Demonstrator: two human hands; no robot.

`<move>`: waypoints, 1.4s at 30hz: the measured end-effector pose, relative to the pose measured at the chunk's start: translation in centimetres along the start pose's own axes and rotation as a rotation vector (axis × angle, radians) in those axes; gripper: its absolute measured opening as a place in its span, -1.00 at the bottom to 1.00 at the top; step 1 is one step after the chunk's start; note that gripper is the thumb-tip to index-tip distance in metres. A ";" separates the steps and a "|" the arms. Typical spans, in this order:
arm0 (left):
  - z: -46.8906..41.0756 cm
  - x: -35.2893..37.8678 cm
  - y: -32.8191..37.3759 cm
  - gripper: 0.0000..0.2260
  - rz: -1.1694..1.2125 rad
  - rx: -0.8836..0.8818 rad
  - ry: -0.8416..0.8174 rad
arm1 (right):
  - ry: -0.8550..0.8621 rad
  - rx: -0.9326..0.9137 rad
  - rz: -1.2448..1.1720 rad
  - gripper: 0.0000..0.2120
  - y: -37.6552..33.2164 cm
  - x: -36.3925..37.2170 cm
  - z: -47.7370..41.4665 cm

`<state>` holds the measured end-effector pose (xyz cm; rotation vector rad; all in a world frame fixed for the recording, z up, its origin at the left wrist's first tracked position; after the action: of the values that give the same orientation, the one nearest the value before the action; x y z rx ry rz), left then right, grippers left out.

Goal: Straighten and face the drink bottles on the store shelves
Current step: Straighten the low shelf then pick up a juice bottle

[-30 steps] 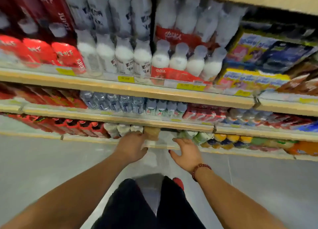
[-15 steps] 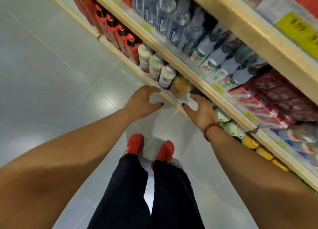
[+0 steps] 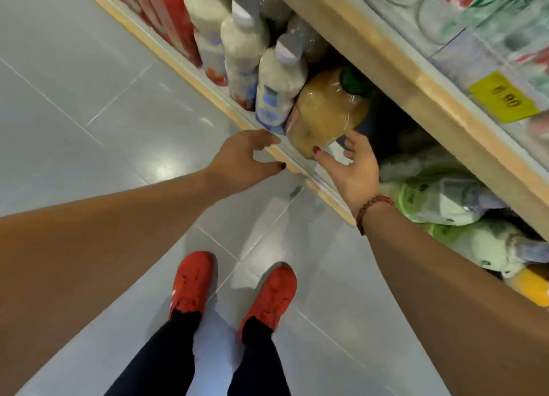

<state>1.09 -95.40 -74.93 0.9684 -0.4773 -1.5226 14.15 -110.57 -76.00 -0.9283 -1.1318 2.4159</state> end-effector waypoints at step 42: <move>-10.7 1.7 -3.2 -0.15 0.368 0.115 -0.224 | -0.068 0.006 0.270 -0.64 -1.9 -2.8 -4.1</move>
<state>7.72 -93.92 -83.92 0.7496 -0.8618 -1.2826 19.02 -108.55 -75.32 -1.0646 -1.0825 2.6816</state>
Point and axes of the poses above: each hand's wrist, its own z-axis away from the middle knuckle, its own x-axis out of the palm, y = z × x, the point moved 1 cm from there along -z, towards the middle knuckle, and after that the axes turned 15 degrees about -y, right-handed, at the moved point
